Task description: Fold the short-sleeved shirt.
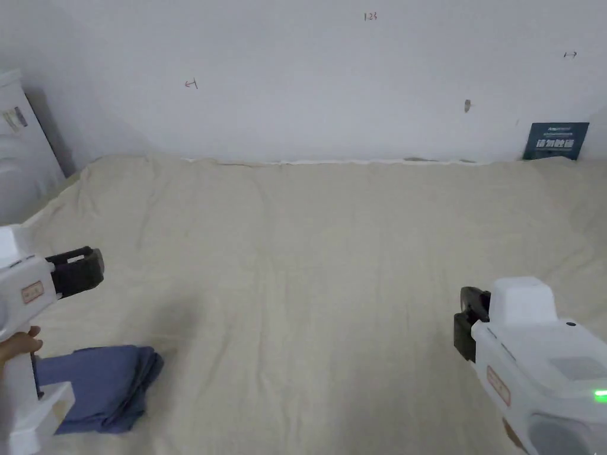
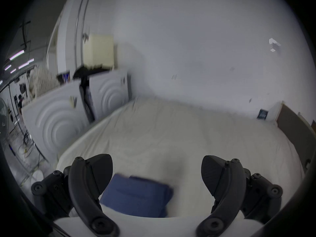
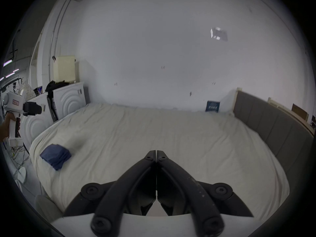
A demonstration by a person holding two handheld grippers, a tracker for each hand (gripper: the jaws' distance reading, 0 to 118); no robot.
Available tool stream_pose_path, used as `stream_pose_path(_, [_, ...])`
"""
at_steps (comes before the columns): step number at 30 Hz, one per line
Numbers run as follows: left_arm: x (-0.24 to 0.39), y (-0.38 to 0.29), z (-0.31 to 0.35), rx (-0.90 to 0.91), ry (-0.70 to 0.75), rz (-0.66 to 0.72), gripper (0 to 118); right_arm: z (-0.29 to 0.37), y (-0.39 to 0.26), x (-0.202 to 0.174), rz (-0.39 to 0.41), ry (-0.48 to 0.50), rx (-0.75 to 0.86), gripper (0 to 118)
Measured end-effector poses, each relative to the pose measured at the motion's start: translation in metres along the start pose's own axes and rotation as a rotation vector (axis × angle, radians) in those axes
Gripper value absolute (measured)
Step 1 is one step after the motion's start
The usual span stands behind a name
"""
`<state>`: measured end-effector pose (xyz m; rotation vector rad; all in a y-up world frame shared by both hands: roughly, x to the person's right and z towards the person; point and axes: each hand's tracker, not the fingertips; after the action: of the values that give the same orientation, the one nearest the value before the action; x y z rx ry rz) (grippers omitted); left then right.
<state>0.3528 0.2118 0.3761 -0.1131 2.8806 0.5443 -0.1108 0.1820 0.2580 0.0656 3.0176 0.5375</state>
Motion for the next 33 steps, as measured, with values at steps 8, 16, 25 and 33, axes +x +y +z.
stream_pose_path(8, [0.128,0.025,0.049,0.374,-0.102,-0.097,110,0.058,0.034,0.036,0.03,-0.122,0.217,2])
stream_pose_path(16, [0.208,-0.007,0.043,0.495,-0.167,-0.13,110,0.09,0.037,0.059,0.037,-0.206,0.333,2])
stream_pose_path(25, [0.245,-0.031,0.041,0.447,-0.291,-0.036,44,0.095,0.024,0.069,0.025,-0.228,0.326,2])
stream_pose_path(33, [0.255,-0.029,0.039,0.415,-0.309,-0.055,0,0.095,0.02,0.074,0.021,-0.229,0.307,2])
